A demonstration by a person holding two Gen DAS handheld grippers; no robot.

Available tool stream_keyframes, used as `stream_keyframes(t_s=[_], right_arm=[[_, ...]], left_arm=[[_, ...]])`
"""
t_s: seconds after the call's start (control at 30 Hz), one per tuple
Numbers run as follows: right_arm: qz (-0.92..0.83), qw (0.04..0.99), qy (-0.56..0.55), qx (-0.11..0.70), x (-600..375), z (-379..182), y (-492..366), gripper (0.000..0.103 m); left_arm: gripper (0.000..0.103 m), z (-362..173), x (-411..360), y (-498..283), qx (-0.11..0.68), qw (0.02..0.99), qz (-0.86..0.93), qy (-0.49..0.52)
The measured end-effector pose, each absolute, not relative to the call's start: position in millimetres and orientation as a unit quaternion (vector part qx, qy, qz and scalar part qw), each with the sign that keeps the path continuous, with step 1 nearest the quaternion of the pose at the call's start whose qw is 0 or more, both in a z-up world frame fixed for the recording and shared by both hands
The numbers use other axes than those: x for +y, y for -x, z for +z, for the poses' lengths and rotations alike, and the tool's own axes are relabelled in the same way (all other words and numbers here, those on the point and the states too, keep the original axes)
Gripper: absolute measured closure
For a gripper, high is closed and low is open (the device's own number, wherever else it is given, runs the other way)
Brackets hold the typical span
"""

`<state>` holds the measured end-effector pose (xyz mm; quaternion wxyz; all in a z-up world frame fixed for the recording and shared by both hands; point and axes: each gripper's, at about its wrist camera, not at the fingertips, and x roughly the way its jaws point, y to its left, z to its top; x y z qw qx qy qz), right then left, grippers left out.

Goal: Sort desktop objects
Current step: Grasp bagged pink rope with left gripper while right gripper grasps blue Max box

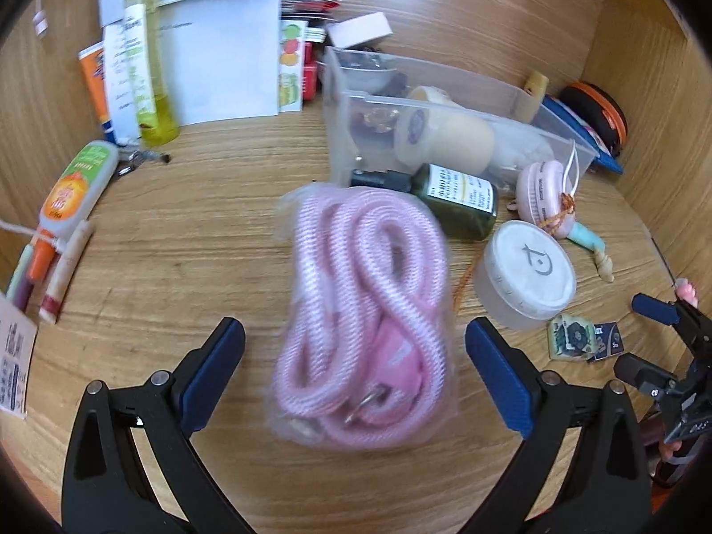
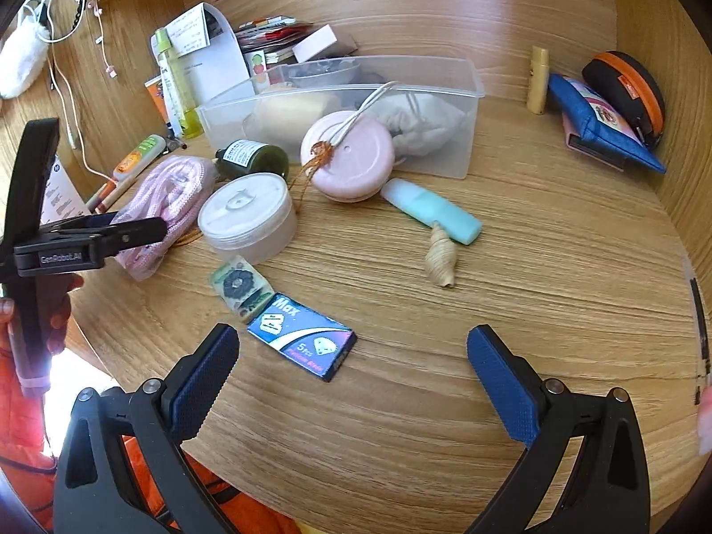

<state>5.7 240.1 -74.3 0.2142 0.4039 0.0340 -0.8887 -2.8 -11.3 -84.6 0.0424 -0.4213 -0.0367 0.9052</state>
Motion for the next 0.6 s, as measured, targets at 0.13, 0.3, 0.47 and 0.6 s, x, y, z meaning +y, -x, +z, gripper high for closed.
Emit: stream_keyframes(t_s=[0.13,0.3,0.47,0.6], right_arm=[[-0.89,0.216,-0.4,0.04,233.3,-77.2,-6.8,0.002],[-0.89,0.221,-0.395,0.048,224.3,-79.3,-8.9,0.004],[-0.896,0.212,-0.381,0.088,212.5,-83.1,-13.7,0.017],[-0.896,0.219,-0.374,0.099,210.5,-82.1,-16.4,0.035]], left_arm=[[0.002,-88.5,-3.2,12.9,-0.02,0.049,0.902,0.429],[0.002,-93.0,2.1,20.1,0.011,0.039,0.901,0.433],[0.002,-96.6,-0.1,20.2,0.016,0.028,0.906,0.422],[0.004,-99.2,-8.8,17.7,-0.009,0.027,0.912,0.409]])
